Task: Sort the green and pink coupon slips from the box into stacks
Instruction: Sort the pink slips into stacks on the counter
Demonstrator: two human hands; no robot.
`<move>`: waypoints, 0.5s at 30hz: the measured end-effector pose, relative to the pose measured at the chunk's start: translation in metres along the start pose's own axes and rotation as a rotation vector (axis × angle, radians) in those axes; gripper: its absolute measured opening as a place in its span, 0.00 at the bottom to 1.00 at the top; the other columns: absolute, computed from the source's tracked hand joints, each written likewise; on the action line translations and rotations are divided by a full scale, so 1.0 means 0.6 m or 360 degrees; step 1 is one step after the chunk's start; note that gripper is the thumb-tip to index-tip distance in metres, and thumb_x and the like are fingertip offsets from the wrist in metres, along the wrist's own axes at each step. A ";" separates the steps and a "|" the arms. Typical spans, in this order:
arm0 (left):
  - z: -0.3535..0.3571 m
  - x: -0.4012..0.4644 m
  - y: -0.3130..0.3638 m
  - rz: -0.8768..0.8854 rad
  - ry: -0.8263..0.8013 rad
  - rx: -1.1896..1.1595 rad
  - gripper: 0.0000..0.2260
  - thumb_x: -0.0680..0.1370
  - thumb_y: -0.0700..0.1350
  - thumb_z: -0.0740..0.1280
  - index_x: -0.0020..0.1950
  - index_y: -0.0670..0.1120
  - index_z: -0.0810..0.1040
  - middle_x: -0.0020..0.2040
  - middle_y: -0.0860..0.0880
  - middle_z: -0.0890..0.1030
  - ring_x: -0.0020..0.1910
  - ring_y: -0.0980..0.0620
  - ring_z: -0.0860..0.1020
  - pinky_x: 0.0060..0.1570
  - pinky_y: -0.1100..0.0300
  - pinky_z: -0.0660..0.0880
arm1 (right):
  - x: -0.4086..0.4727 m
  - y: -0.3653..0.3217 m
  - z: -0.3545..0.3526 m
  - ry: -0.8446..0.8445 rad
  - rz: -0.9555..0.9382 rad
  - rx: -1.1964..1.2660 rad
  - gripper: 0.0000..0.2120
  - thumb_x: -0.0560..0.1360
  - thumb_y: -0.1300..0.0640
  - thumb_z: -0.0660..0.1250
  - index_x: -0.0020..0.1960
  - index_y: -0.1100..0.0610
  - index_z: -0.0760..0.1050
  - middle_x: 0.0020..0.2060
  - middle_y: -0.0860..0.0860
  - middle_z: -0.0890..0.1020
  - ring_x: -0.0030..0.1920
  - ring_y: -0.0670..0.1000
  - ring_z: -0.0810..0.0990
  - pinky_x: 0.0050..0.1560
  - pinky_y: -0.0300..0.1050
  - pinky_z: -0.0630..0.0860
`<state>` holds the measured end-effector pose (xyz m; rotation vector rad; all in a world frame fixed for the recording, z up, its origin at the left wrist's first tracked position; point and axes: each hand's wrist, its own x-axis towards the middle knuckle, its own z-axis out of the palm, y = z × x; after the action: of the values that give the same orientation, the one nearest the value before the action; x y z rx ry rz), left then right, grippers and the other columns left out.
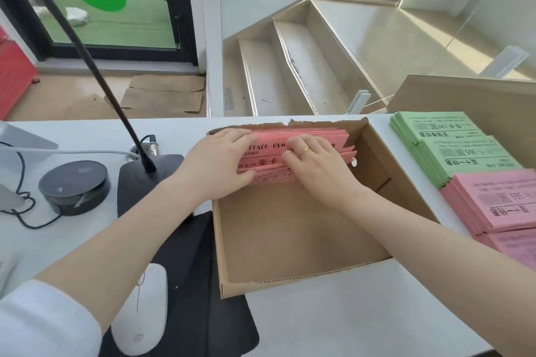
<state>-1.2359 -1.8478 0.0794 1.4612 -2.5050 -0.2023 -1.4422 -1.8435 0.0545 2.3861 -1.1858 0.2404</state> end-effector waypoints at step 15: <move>-0.005 -0.046 0.024 -0.0039 0.0520 -0.0630 0.12 0.72 0.40 0.70 0.55 0.41 0.77 0.43 0.54 0.78 0.46 0.55 0.77 0.46 0.76 0.65 | -0.021 0.018 -0.084 -0.0354 0.0414 0.0860 0.06 0.76 0.56 0.63 0.45 0.55 0.66 0.34 0.47 0.73 0.40 0.56 0.72 0.37 0.50 0.71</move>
<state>-1.2341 -1.8164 0.0821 1.2480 -2.0461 -0.4024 -1.4562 -1.8164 0.0979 2.7610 -1.7177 0.4342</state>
